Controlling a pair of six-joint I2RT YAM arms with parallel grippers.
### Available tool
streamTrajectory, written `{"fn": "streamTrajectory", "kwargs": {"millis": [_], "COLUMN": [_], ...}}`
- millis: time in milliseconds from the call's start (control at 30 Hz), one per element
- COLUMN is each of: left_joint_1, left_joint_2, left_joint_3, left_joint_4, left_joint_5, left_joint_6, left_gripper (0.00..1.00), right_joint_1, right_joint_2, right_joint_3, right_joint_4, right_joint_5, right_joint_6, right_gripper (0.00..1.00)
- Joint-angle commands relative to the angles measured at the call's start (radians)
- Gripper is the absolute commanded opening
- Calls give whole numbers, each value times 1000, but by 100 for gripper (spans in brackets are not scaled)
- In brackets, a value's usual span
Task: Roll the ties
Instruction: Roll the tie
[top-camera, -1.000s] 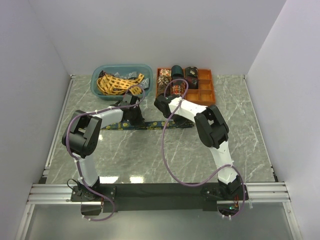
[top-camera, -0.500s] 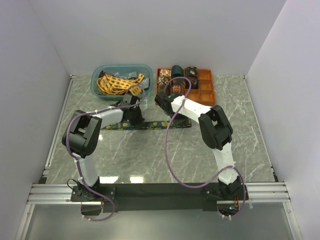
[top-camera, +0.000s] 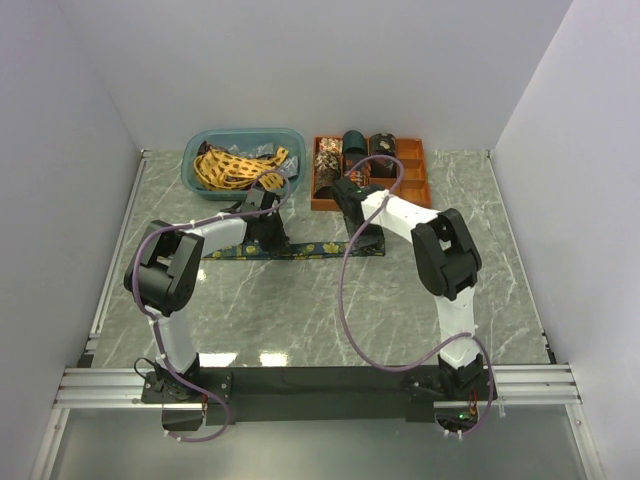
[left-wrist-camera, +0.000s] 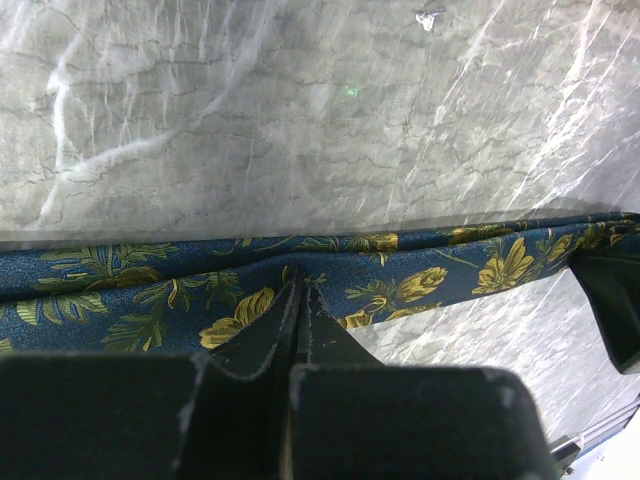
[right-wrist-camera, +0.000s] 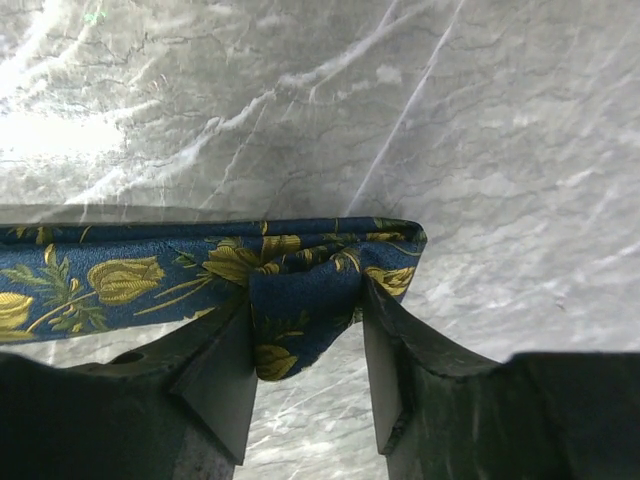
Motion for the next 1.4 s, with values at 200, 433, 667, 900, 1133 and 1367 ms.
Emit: {"fn": "streamTrajectory", "kwargs": {"millis": [200,433,667,900,1133,1367], "left_joint_1": [-14,-38,-55,-70,-102,-136], "left_joint_2": [-25,-42,-45,-43,-25,21], "left_joint_3": [31,80,116,153,217,304], "left_joint_4": [-27,-67,-96,-113,-121,-129], "left_joint_5": [7,-11,-26,-23,-7,15], "left_joint_6": [5,-4,-7,-7,-6,-6], "left_gripper": [4,7,8,8,10,11], "right_joint_1": [-63,-81,-112,-146,-152,-175], "right_joint_2": [-135,-186,-206,-203,-284,-381], "right_joint_3": [-70,-93,-162,-243,-245,-246], "right_joint_4": [130,158,214,302,308,288], "right_joint_5": [-223,-285,-315,-383,-411,-411], "right_joint_6": [54,66,78,95,98,92], "right_gripper": [54,57,54,47,47,51]}}
